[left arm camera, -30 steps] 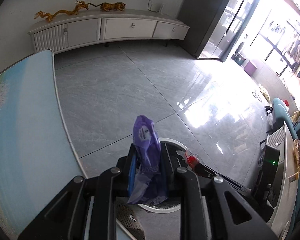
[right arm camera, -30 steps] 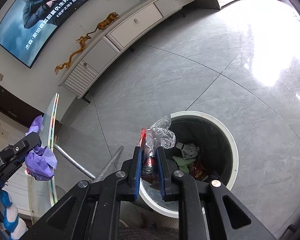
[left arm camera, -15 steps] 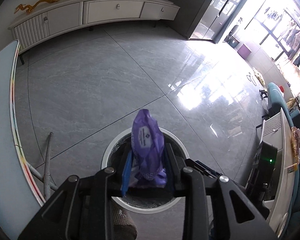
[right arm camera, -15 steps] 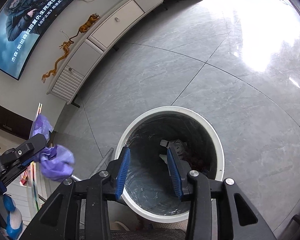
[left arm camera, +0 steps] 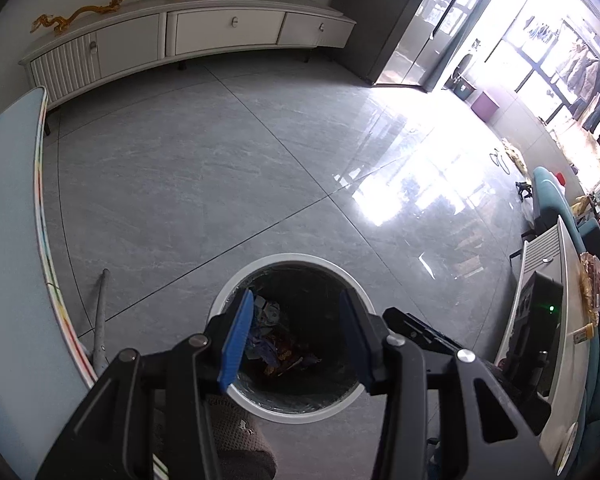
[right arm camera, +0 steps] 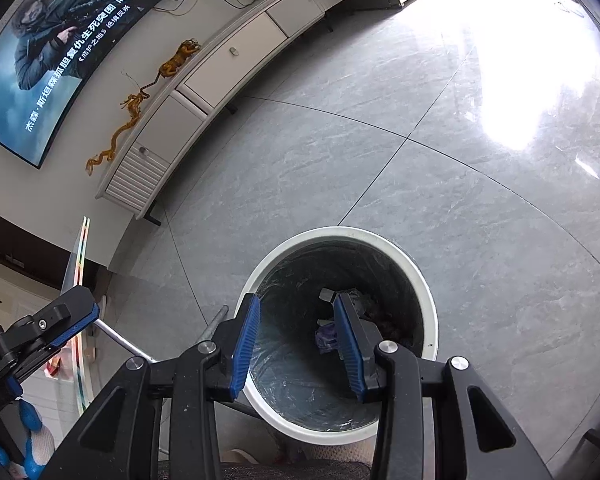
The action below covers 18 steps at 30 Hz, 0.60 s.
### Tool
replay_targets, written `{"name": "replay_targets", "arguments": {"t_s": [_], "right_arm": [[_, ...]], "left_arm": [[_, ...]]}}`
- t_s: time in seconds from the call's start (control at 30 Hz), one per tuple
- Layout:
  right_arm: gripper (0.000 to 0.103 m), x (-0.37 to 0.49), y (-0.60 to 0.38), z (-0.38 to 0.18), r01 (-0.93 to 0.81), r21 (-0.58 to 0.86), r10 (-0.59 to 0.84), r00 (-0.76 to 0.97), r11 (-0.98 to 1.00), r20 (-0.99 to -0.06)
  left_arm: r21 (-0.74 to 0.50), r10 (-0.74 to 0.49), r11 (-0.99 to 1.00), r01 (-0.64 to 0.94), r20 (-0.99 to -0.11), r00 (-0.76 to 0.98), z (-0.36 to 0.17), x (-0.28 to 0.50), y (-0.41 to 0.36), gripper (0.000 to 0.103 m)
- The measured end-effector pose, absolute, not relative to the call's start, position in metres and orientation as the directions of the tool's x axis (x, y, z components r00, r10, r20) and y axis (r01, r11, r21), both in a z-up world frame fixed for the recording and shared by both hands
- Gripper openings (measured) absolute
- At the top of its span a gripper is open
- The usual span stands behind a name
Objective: Collect trash
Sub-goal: 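Move both tools back to the remaining trash on the table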
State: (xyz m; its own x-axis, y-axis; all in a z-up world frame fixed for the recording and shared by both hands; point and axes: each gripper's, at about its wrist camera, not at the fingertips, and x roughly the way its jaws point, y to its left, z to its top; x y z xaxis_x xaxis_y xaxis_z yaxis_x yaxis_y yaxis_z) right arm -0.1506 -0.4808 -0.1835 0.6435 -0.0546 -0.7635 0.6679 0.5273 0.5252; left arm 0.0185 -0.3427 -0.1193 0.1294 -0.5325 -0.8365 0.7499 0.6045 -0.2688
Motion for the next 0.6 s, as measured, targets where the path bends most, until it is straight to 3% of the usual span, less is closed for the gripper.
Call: {"name": "replay_targets", "arguments": {"t_s": [0.6], "right_arm": [[0.037,-0.121,-0.434,-0.113,0.565,0.504,-0.071,0.709,0.653,-0.702]], "left_arm": [[-0.245,-0.549,0.753,0.611,-0.745,0.379,-0.059,0.069,-0.187,0.044]]}}
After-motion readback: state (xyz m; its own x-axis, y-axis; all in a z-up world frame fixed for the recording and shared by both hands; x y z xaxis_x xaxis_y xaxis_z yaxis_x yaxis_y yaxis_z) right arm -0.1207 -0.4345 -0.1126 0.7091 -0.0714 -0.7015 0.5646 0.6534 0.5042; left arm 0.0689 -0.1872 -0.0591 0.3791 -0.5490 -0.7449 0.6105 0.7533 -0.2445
